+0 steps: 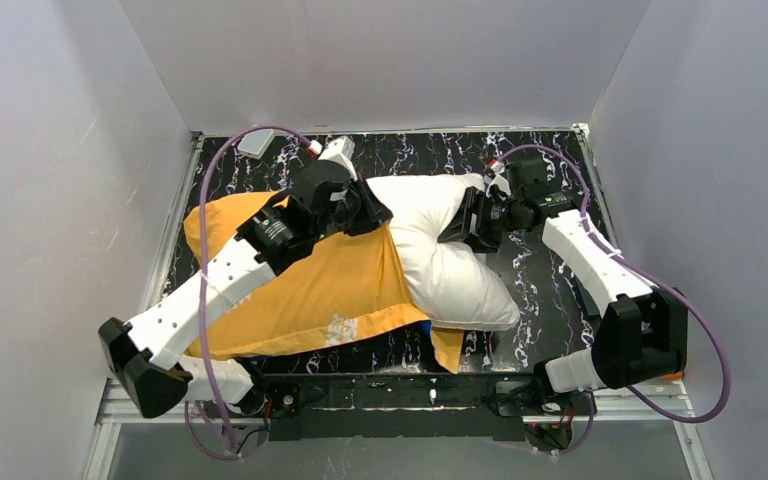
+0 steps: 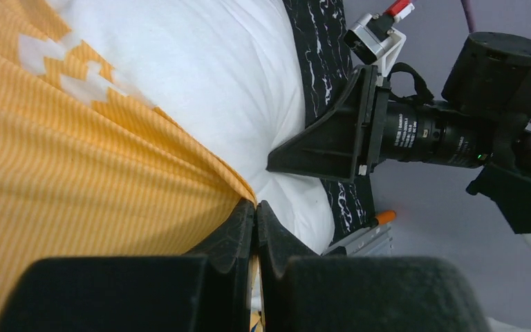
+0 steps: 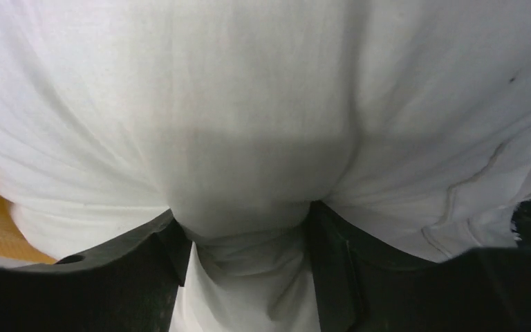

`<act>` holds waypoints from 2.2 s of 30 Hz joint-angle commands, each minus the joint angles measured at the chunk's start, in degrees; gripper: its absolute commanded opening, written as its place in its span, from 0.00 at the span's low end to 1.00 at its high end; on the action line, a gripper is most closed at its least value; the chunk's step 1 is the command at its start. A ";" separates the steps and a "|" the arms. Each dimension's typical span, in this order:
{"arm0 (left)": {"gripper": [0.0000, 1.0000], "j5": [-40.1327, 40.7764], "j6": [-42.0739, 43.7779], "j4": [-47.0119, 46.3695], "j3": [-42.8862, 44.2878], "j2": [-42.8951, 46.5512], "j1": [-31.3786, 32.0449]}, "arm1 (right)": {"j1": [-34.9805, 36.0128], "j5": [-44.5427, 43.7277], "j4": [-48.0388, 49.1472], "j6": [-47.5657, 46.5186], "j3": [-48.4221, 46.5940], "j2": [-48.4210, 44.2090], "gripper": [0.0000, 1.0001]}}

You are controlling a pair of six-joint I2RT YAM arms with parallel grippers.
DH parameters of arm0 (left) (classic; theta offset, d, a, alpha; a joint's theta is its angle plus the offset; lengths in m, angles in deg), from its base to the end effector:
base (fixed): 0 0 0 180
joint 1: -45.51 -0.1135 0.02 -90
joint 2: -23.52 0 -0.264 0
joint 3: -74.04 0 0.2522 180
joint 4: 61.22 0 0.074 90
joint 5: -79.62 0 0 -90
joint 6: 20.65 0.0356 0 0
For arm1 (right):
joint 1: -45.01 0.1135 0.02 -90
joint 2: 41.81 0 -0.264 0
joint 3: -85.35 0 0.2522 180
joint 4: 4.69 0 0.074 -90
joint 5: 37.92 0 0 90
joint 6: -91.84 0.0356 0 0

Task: Put the pillow into the pillowcase
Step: Stuff the pillow into the pillowcase.

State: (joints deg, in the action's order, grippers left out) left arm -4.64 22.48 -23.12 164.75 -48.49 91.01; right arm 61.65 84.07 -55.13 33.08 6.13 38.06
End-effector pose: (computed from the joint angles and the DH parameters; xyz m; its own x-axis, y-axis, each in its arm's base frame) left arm 0.1992 -0.1976 0.4091 -0.6288 -0.3961 -0.6691 0.2701 0.6957 -0.6657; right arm 0.2736 0.1015 0.2894 -0.9287 0.1815 -0.3232 -0.0936 0.7289 0.6782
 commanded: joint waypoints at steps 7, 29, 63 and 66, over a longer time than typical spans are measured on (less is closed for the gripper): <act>0.00 -25.55 -11.03 -11.14 33.64 -25.17 3.50 | 6.25 18.61 44.02 28.42 7.15 -0.11 0.09; 0.69 21.66 4.89 19.55 25.03 -2.88 10.62 | 12.68 7.39 30.80 17.66 6.18 -2.09 0.19; 0.00 16.58 14.61 45.85 29.00 -18.00 -11.70 | 3.85 9.97 23.99 15.29 -0.63 8.48 0.98; 0.00 11.70 16.00 44.66 31.00 -18.30 -11.68 | 4.22 12.47 31.38 19.22 2.03 8.35 0.89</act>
State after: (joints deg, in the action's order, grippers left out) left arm 12.17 35.85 20.99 191.96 -67.27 79.71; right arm 65.26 91.83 -35.46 47.09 5.61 46.30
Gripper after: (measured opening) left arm 0.011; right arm 0.956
